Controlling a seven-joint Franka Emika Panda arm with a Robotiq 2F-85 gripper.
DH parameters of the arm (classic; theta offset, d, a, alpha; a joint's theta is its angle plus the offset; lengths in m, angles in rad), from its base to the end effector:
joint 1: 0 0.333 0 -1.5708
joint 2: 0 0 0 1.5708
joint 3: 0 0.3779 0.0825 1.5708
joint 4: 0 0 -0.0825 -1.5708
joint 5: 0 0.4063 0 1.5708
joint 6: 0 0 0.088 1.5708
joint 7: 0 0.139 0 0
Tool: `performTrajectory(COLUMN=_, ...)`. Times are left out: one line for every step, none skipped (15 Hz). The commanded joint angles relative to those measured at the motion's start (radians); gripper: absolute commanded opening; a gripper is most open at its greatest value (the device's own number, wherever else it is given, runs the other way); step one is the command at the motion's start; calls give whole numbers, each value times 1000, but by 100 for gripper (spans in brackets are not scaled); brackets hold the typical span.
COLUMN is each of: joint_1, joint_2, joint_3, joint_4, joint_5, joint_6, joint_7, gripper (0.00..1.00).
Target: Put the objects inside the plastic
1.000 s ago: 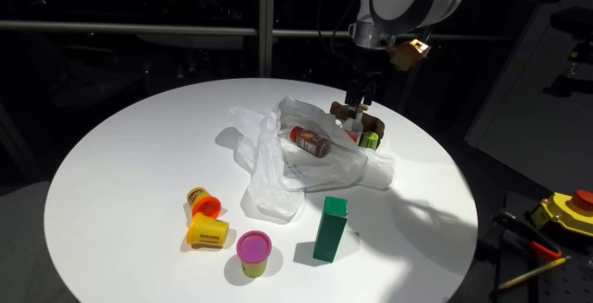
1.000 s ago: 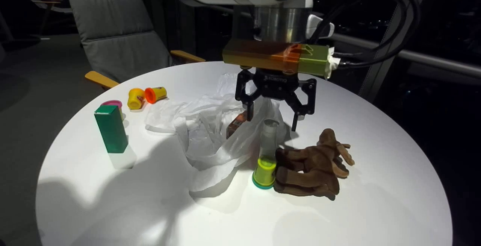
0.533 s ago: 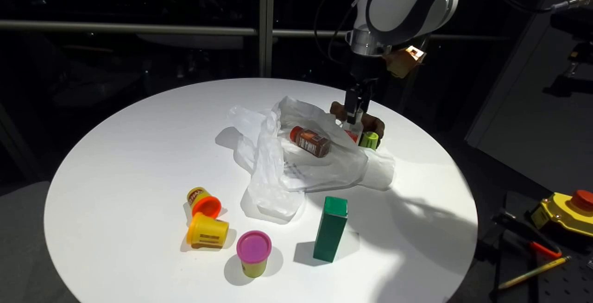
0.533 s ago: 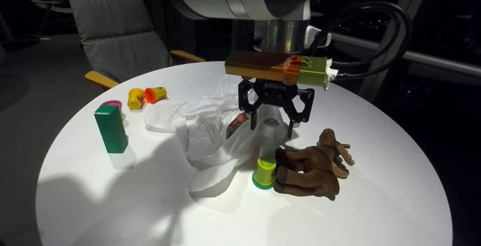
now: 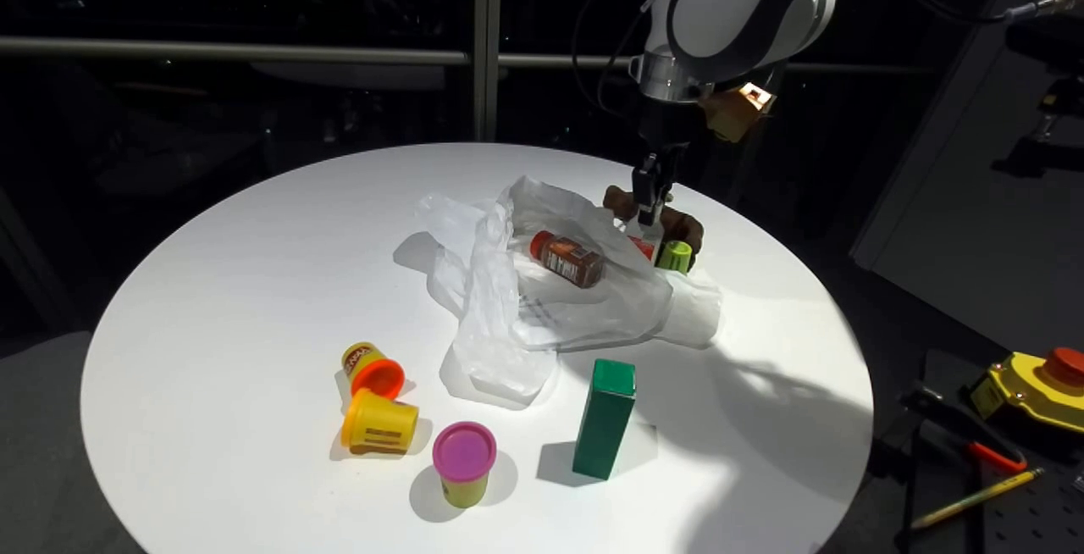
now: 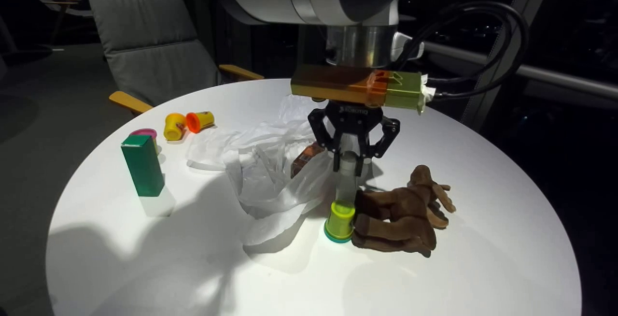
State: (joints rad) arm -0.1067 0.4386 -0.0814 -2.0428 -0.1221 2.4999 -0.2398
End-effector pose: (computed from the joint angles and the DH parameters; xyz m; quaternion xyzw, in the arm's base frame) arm 0.6290 -0.1198 0.2334 0.9954 0.0783 -0.0025 0.0549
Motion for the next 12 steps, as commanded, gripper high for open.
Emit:
performTrajectory(joint_1=-3, joint_2=-4, joint_3=-1, joint_4=30, joint_5=-6, joint_6=-46, joint_7=22, gripper=12)
performTrajectory(joint_1=2, joint_2=-14, joint_3=-7, joint_4=33, joint_5=-9, joint_6=-65, joint_7=39, gripper=12)
performTrajectory(joint_1=12, joint_2=-36, joint_3=-17, joint_4=38, joint_5=-15, joint_6=-97, joint_7=72, gripper=12)
performTrajectory(joint_1=21, joint_2=-57, joint_3=-27, joint_4=42, joint_5=-25, joint_6=-122, joint_7=104, gripper=12)
performTrajectory(joint_1=26, joint_2=-86, joint_3=-31, joint_4=45, joint_5=-26, joint_6=-152, joint_7=132, gripper=12)
performTrajectory(joint_1=27, joint_2=-109, joint_3=-27, joint_4=47, joint_5=-20, joint_6=-179, joint_7=147, gripper=12)
performTrajectory(joint_1=29, joint_2=-137, joint_3=-20, joint_4=48, joint_5=-13, joint_6=-205, joint_7=157, gripper=12)
performTrajectory(joint_1=39, joint_2=-163, joint_3=-21, joint_4=48, joint_5=-27, joint_6=-222, joint_7=182, gripper=12)
performTrajectory(joint_1=49, joint_2=-185, joint_3=-20, joint_4=48, joint_5=-42, joint_6=-238, joint_7=203, gripper=12)
performTrajectory(joint_1=57, joint_2=-209, joint_3=-15, joint_4=47, joint_5=-46, joint_6=-262, joint_7=217, gripper=12)
performTrajectory(joint_1=65, joint_2=-234, joint_3=-3, joint_4=39, joint_5=-47, joint_6=-285, joint_7=216, gripper=12)
performTrajectory(joint_1=72, joint_2=-251, joint_3=11, joint_4=36, joint_5=-39, joint_6=-306, joint_7=205, gripper=12)
